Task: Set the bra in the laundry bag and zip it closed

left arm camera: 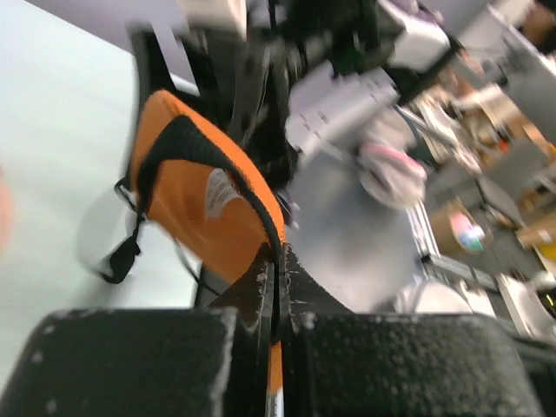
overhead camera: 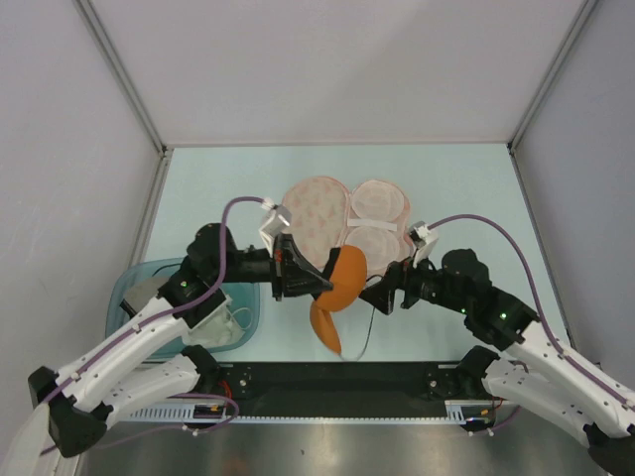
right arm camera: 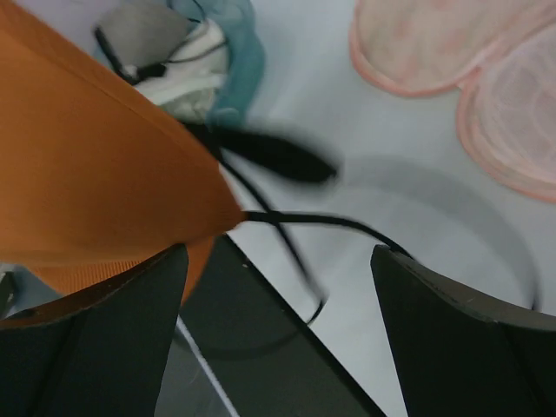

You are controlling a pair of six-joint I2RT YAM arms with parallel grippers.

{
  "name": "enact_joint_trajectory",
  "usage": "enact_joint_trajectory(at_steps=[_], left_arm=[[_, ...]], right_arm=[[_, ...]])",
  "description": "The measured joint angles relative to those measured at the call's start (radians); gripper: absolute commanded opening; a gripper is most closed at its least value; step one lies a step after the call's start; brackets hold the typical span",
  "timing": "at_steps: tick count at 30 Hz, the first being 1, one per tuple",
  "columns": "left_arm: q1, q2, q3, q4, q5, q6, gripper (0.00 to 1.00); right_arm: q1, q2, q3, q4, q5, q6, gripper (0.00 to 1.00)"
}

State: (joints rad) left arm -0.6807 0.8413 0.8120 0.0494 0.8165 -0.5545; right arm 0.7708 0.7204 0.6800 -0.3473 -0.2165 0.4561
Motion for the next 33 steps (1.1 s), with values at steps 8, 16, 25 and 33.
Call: enact_joint_trajectory(at_steps=[8,16,25,33], left_arm=[[-0.191,0.09,-0.024,0.012,0.053,0.098,0.0],[-0.199,0.109,0.025,-0.115,0.108,0.206,0.0],[-0.201,0.083,0.058,-0.278,-0.257,0.249,0.0],[-0.2,0.125,0.245,-0.527,-0.99,0.032,0.0]], right_arm=[[0.0,-0.24,0.016,-0.056,-0.117,-0.017,0.99],[0.0,-0.199,0.121,-0.134,-0.352,-0.096,0.99],[0.002,-0.14,0.147,-0.234,-0.303,-0.089,1.0],[0.002,-0.111,0.143,-0.29,0.031,0.103,0.99]])
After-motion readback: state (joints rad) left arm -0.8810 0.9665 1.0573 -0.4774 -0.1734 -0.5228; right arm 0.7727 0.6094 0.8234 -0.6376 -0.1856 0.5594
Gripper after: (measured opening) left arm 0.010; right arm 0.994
